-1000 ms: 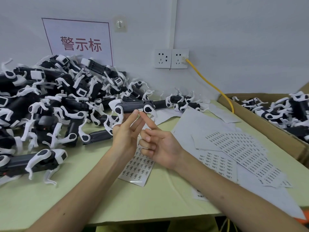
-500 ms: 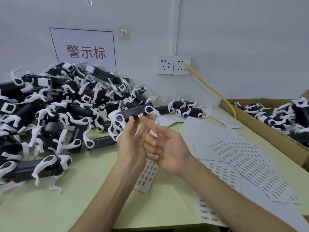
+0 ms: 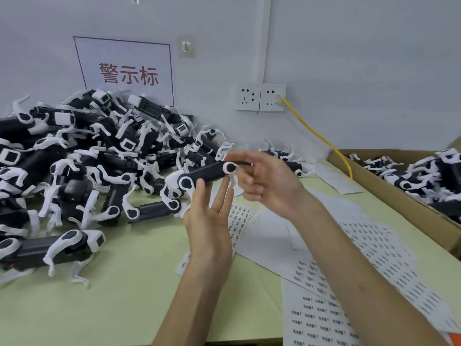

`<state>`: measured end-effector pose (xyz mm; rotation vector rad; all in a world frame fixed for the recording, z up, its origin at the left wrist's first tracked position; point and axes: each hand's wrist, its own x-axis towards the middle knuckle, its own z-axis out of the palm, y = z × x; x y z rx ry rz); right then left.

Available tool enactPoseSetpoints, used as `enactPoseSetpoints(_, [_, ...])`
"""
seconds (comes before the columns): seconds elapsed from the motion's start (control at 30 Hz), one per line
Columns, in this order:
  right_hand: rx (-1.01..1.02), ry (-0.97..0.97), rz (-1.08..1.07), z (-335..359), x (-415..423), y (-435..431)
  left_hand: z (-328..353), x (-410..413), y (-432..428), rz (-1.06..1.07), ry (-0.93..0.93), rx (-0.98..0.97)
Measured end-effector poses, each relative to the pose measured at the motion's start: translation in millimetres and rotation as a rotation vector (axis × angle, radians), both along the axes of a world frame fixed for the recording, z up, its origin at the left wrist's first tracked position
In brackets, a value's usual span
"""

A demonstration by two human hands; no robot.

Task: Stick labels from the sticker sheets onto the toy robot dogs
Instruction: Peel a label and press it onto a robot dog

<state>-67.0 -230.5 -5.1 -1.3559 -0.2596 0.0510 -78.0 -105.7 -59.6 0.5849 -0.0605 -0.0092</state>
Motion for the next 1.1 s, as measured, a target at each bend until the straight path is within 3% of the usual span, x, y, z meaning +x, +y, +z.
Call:
enactPoseSetpoints(0.13, [-0.106, -0.041, -0.144, 13.2, -13.4, -7.8, -3.9, -0.5, 1.5, 0.006, 0.005, -0.020])
enactPoseSetpoints(0.4, [0.696, -0.106, -0.093, -57.0, -72.6, 53.6, -17.1, -19.9, -6.5, -0.062, 0.023, 0.019])
enactPoseSetpoints(0.5, [0.878, -0.063, -0.082, -74.9, -67.2, 65.0, -25.2, -21.5, -5.7, -0.089, 0.015, 0.057])
enactPoseSetpoints(0.73, [0.887, 0.000, -0.103, -91.0, -63.5, 62.1, -32.2, -26.1, -3.8, 0.026, -0.046, 0.201])
enactPoseSetpoints(1.1, [0.862, 0.108, -0.138, -89.0, -62.2, 60.6, -32.5, -27.6, -1.2, -0.087, -0.021, 0.228])
